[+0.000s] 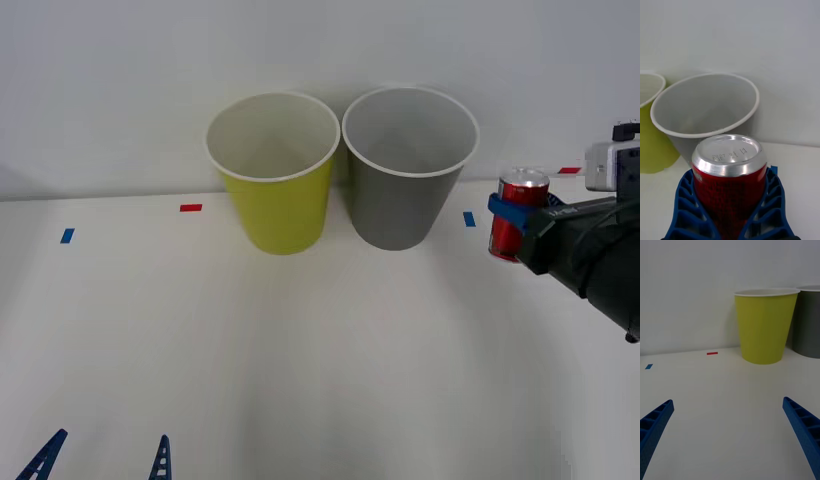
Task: Put cans in the gray bin and PET bottles in the light green bin.
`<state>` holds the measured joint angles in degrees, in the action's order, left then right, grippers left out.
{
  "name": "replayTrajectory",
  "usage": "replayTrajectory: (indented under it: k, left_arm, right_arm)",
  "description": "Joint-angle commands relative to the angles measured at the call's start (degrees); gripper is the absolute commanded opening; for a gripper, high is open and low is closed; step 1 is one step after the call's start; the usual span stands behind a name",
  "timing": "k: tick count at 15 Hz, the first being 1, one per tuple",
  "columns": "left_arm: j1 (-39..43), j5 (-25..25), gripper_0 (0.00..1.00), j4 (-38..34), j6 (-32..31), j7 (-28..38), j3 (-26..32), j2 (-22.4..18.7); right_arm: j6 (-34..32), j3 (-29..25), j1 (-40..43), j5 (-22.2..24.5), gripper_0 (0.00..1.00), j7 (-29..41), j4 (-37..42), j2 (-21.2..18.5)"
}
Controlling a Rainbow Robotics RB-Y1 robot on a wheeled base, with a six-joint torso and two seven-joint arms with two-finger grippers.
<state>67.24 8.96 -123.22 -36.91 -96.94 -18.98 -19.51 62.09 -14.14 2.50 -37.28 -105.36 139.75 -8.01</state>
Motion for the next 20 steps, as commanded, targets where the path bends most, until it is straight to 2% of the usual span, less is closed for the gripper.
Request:
replayTrajectory:
  k: [1, 2, 4, 6, 8, 9, 13, 20]
  left_arm:
    - [0.0, 0.0, 1.00, 0.0, 0.0, 0.0, 0.0, 0.0]
    - [0.0, 0.0, 1.00, 0.0, 0.0, 0.0, 0.0, 0.0]
    - [0.0, 0.0, 1.00, 0.0, 0.0, 0.0, 0.0, 0.0]
    - [0.0, 0.0, 1.00, 0.0, 0.0, 0.0, 0.0, 0.0]
    - [0.0, 0.0, 1.00, 0.0, 0.0, 0.0, 0.0, 0.0]
    - [0.0, 0.0, 1.00, 0.0, 0.0, 0.0, 0.0, 0.0]
    - [0.0, 0.0, 1.00, 0.0, 0.0, 0.0, 0.0, 0.0]
    - [0.0, 0.0, 1.00, 0.0, 0.0, 0.0, 0.0, 0.0]
  right_arm:
    - [-2.5, 1.6, -3.9, 0.3, 0.00, 0.2, 0.0, 0.0]
    - [-3.2, 2.2, -5.2, 1.1, 0.00, 0.5, 0.0, 0.2]
    - [-5.1, 5.0, -8.4, 7.0, 0.00, 1.4, 0.0, 1.1]
    - [-5.1, 7.4, -11.7, 13.5, 0.00, 6.1, 0.0, 1.3]
    - [-5.1, 9.1, -13.8, 17.3, 0.00, 8.1, 0.0, 1.5]
    - [-5.1, 9.5, -15.1, 17.7, 0.00, 8.1, -0.7, 1.6]
    - [-10.1, 8.2, -20.7, 13.3, 0.00, 6.6, -9.7, 2.2]
    - [-18.2, 8.7, -25.9, 11.6, 0.00, 4.5, -20.8, -0.8]
